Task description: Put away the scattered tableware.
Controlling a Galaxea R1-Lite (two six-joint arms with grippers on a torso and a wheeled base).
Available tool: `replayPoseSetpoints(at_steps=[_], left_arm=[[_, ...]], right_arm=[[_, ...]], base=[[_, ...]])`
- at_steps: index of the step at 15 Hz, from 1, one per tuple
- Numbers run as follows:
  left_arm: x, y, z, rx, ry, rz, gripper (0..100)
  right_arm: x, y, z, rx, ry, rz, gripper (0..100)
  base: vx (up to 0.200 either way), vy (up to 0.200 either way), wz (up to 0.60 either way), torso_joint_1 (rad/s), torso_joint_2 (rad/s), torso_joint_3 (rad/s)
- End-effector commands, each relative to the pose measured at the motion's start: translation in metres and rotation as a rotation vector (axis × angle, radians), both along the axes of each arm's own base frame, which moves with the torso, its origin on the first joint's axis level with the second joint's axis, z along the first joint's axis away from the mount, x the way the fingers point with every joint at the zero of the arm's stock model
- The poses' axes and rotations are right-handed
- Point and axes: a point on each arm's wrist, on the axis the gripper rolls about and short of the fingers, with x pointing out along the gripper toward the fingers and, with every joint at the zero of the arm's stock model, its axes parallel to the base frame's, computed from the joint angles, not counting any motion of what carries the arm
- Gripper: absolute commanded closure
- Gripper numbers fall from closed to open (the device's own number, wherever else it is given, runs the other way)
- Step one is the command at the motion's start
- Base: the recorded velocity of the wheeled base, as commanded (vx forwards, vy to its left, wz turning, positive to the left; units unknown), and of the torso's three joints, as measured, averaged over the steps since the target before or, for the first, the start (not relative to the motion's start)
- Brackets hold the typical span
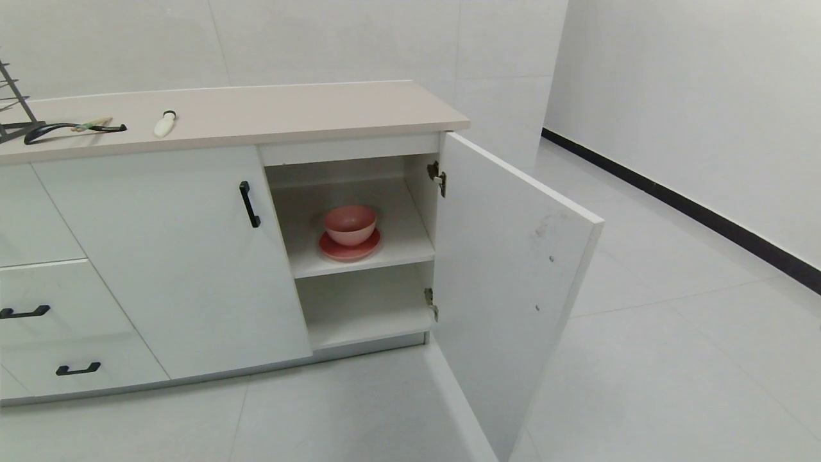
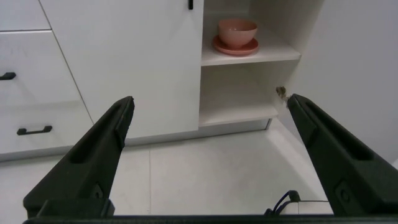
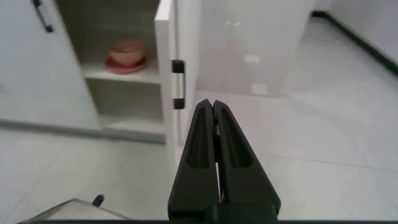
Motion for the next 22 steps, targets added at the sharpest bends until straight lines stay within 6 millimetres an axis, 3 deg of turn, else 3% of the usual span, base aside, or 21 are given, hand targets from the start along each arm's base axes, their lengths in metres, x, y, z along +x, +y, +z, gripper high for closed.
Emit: replayPoseSetpoints(at_steps=[1,6,18,22], left_arm=[[0.0,0.0,0.0,0.0,-0.001,0.0,0],[0.0,0.0,0.0,-0.01,-0.002,0.001,0],[0.0,0.0,0.0,-0.016,-0.002,0.01,0],[0.0,0.0,0.0,-0.017,-0.002,0.01,0]], right_arm=[[0.075,0.021,-0.017,-0.026,0.189,0.194,100],[0.117,0.031,-0.044,-0.046,0.209,0.228,100],[0.172,0.043,-0.061,-0.052,0.064,0.239,100],[0.178,0.048,-0.063,-0.054,0.044,0.255,100]], base=[[0.0,0.0,0.0,0.0,0.0,0.0],[0.0,0.0,0.0,0.0,0.0,0.0],[0.0,0.0,0.0,0.0,0.0,0.0],[0.0,0.0,0.0,0.0,0.0,0.0]])
